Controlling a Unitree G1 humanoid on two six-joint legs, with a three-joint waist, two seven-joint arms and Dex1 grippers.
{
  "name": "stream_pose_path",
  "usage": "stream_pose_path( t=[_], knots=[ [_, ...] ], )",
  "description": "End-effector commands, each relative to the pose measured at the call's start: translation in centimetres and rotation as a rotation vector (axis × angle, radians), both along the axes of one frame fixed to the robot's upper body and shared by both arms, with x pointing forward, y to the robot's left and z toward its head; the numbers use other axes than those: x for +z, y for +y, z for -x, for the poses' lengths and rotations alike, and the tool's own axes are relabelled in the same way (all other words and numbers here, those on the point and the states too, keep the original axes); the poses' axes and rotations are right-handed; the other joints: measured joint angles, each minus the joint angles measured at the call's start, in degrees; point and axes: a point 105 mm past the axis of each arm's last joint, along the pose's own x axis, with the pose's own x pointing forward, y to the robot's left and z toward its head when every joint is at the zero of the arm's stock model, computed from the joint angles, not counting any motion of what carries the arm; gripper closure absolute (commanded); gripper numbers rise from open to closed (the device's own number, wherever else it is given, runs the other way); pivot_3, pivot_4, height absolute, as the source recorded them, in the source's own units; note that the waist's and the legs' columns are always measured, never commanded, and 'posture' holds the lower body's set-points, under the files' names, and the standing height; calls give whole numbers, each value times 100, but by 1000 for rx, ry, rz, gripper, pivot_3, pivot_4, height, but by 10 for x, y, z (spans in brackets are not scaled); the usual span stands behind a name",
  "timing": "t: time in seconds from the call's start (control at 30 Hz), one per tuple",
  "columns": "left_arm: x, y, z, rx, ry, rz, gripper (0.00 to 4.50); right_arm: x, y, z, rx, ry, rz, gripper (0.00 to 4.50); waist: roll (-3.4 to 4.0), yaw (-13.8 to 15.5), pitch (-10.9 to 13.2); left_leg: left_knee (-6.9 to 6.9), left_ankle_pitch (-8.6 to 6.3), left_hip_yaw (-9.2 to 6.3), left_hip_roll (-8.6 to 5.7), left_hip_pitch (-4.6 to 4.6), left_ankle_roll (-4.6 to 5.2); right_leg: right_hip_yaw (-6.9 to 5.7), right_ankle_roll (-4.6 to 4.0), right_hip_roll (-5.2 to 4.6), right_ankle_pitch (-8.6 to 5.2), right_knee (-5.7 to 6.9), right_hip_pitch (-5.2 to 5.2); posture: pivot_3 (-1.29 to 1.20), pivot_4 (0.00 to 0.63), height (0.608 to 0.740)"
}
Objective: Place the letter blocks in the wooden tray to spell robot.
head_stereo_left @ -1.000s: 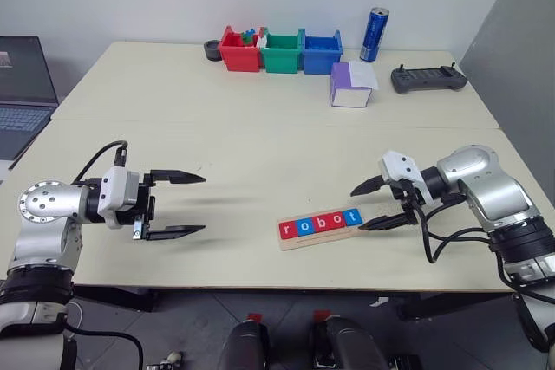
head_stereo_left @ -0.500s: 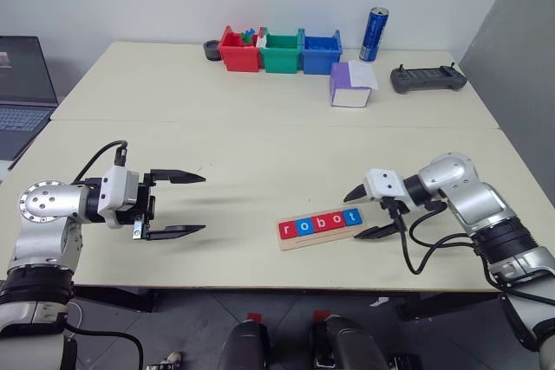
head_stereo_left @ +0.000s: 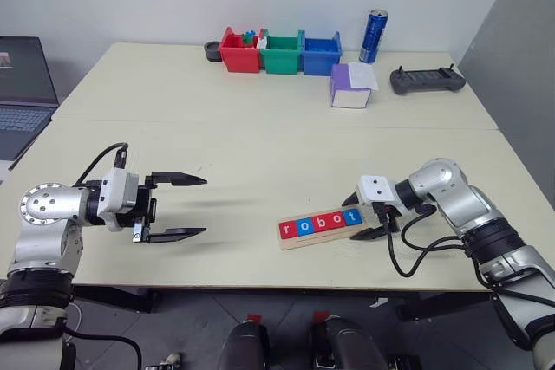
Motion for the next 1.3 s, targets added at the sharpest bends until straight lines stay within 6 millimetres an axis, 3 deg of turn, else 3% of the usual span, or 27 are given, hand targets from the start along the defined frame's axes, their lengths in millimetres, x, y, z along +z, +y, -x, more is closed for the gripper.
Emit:
stream_pose_path(
  t=[0.03,0.43,0.67,0.9,1.3],
  knots=[
    [8,1,2,-7,-39,13,0,-3,-5,-5,-42,-10,34,1099,0,0,0,0,0,-1,0,1,0,-1,0,0,0,0,1,0,150,740],
    [7,1,4,-4,-40,13,0,11,-1,-12,-209,-50,4,1099,0,1,0,-1,0,-2,0,-2,0,0,0,0,0,-1,0,0,150,740],
    [6,2,4,-1,-39,11,0,6,-1,-1,-302,-42,-18,1099,0,2,0,-3,-1,-3,0,-6,0,-1,-1,0,0,-4,-4,0,150,740],
    [6,-1,1,-7,-43,10,0,5,0,7,-254,-37,-24,1099,0,7,0,-4,-1,-3,-1,-7,1,-2,0,0,-1,-7,-4,0,150,740],
    [5,-1,1,-10,-41,12,0,6,-4,-3,-167,-42,12,1099,0,9,0,-4,-2,-3,-3,-11,2,-2,1,0,-1,-9,-6,0,150,740]
  ],
)
